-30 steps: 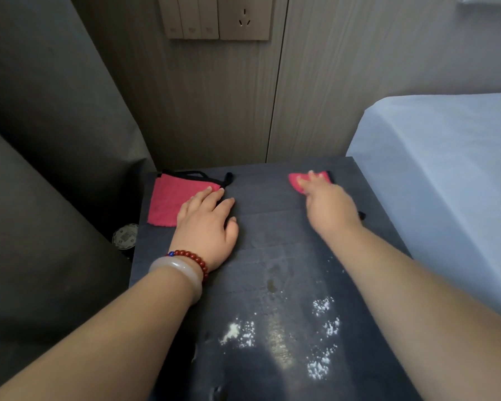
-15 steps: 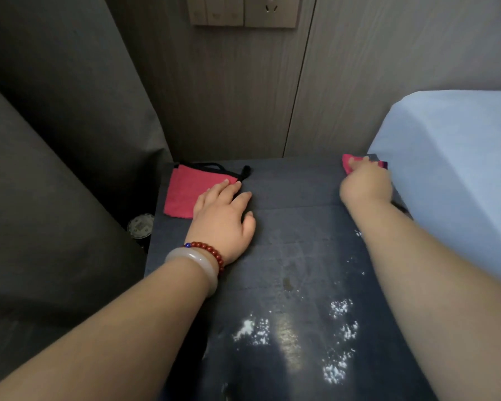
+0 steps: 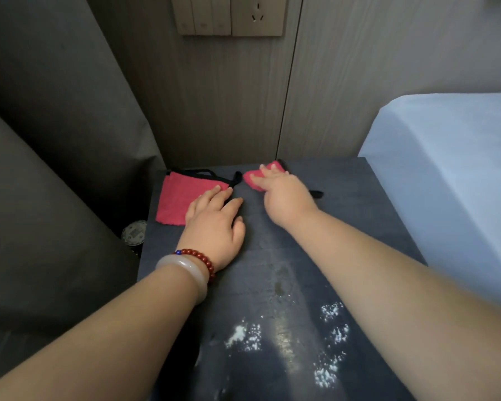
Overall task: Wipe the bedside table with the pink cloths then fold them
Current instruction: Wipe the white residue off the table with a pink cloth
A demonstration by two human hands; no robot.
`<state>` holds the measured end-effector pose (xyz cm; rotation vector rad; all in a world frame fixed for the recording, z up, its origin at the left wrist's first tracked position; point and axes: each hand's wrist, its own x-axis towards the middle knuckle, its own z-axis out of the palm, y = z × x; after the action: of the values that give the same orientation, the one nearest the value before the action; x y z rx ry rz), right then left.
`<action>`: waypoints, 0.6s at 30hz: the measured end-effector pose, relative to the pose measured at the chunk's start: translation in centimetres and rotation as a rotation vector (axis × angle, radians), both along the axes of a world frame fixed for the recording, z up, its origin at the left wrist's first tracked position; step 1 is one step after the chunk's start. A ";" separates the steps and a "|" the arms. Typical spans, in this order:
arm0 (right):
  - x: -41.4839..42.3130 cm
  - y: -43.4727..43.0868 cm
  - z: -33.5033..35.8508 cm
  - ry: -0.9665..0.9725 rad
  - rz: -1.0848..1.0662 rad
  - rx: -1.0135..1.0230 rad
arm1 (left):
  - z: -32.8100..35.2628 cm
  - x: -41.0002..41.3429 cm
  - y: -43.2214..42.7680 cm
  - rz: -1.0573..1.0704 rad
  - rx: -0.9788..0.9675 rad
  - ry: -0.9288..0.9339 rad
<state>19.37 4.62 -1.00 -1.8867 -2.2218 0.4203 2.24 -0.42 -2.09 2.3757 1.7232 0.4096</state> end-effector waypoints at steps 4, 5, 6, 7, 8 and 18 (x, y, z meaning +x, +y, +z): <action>6.7 0.7 0.4 0.006 -0.216 -0.007 | 0.1 0.2 0.2 -0.006 0.008 -0.006; 9.2 0.8 0.7 -0.044 -0.371 -0.059 | 0.0 0.2 0.1 -0.005 0.006 -0.005; 10.7 0.7 1.2 -0.101 -0.495 -0.103 | 0.0 0.2 0.2 -0.004 0.009 -0.002; 10.6 0.5 1.5 -0.159 -0.546 -0.109 | 0.0 0.2 0.2 -0.003 0.016 0.000; 9.0 0.1 1.6 -0.164 -0.527 -0.089 | -0.1 0.2 0.2 -0.001 0.022 0.001; 9.6 -4.3 1.3 -0.140 -0.510 -0.145 | 0.8 0.3 -1.3 0.067 0.126 0.174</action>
<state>28.97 0.28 0.30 -2.5224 -1.7203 0.3744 2.55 -1.67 -1.33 2.5141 1.9090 0.3391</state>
